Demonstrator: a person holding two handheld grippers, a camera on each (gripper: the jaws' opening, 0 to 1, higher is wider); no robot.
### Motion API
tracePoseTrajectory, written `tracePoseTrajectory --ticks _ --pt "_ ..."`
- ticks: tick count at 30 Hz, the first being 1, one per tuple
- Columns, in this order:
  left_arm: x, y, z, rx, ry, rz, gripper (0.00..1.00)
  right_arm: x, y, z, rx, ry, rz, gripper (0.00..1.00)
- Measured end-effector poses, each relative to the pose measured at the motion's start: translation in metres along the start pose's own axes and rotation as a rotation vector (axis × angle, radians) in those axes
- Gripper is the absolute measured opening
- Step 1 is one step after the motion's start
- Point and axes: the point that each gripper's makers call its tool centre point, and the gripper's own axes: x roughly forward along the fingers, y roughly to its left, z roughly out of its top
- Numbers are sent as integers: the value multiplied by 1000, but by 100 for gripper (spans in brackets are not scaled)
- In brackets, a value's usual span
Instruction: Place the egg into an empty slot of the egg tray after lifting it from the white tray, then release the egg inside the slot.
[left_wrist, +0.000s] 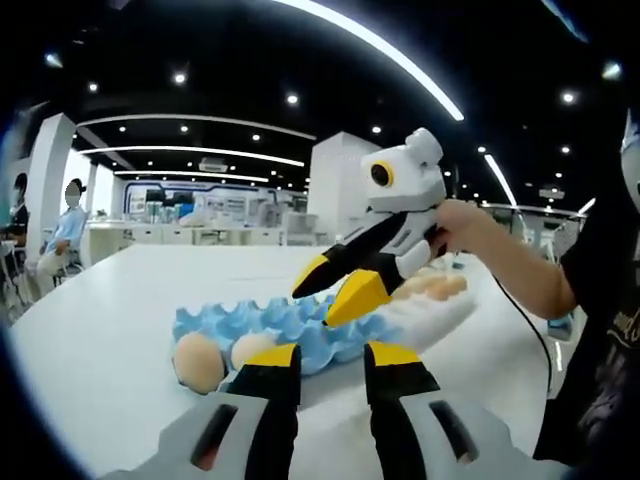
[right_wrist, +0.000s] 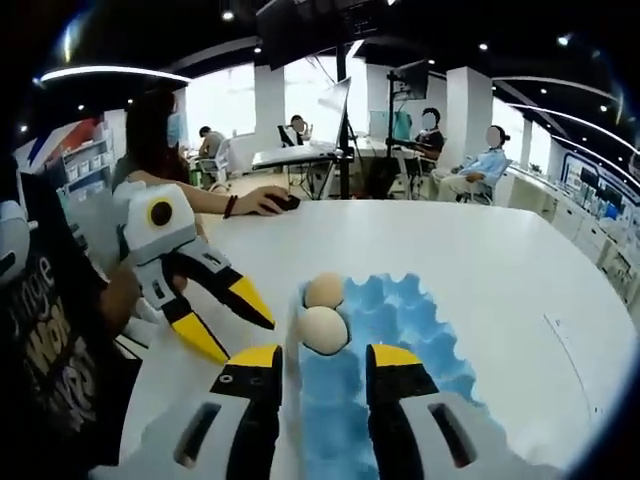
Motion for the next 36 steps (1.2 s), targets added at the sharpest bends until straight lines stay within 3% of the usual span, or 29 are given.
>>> tracePoseTrajectory --ticks 15,22,36 --pt "10 -19 3 21 11 -22 30 -41 -12 -32 27 -8 -78 36" --pt "17 -31 2 33 24 -41 31 -64 0 -45 44 -24 -113 37" --pt "27 -48 2 54 51 -69 32 -103 -16 -67 76 -38 -180 37"
